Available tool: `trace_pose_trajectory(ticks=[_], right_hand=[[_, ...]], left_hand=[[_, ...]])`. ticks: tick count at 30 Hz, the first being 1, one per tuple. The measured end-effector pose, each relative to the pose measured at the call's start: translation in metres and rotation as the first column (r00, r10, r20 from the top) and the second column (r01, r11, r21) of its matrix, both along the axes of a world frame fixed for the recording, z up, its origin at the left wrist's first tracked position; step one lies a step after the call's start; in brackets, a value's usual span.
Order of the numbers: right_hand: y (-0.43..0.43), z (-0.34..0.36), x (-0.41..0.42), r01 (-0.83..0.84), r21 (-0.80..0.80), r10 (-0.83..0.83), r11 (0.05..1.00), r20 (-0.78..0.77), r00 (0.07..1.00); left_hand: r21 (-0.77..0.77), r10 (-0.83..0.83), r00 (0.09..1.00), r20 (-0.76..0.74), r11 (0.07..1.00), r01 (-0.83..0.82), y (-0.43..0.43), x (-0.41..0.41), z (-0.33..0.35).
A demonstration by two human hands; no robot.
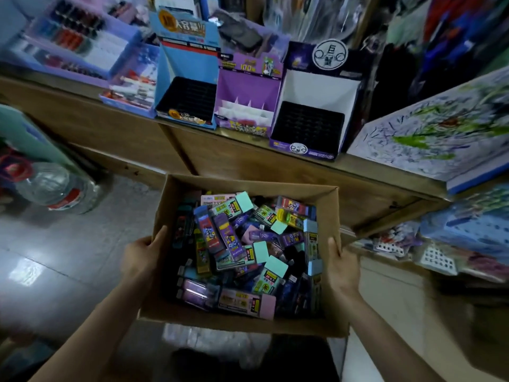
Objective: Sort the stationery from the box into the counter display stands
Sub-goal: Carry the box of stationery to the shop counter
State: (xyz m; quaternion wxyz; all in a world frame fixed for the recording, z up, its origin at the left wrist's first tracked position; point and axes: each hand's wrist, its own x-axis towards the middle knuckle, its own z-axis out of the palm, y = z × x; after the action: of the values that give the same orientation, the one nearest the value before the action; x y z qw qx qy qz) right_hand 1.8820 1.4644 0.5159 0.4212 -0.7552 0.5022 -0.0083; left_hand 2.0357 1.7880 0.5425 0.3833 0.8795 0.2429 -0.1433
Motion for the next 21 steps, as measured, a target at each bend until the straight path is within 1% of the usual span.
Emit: trace_pose_trajectory(ticks=[4,6,10,12,16,19,21], right_hand=[[-0.017,-0.001,0.020,-0.003,-0.023,0.002,1.000,-0.020,1.000],[-0.021,-0.003,0.031,0.011,-0.036,-0.012,0.999,-0.022,1.000],[-0.014,-0.011,0.048,0.037,-0.046,-0.035,0.998,0.032,0.999],[-0.003,-0.019,0.055,0.057,-0.062,-0.055,0.996,0.034,0.998],[0.023,-0.053,0.071,0.126,-0.107,-0.123,0.986,0.027,0.992],[0.042,-0.082,0.077,0.174,-0.095,-0.168,0.980,0.071,0.983],[0.047,-0.100,0.074,0.188,-0.090,-0.185,0.978,0.043,0.982]], left_hand=[[-0.047,0.028,0.999,-0.018,0.998,-0.029,-0.018,0.022,-0.011],[-0.051,-0.005,1.000,-0.017,0.999,0.004,-0.024,0.037,-0.017],[-0.054,-0.076,0.997,0.013,0.996,0.077,-0.024,0.065,-0.027],[-0.086,-0.103,0.995,0.012,0.991,0.103,-0.018,0.081,-0.035],[-0.064,-0.195,0.981,0.005,0.979,0.194,-0.007,0.122,-0.073],[-0.123,-0.254,0.967,-0.030,0.961,0.249,-0.003,0.148,-0.103],[-0.098,-0.293,0.955,-0.040,0.953,0.288,-0.002,0.148,-0.118]])
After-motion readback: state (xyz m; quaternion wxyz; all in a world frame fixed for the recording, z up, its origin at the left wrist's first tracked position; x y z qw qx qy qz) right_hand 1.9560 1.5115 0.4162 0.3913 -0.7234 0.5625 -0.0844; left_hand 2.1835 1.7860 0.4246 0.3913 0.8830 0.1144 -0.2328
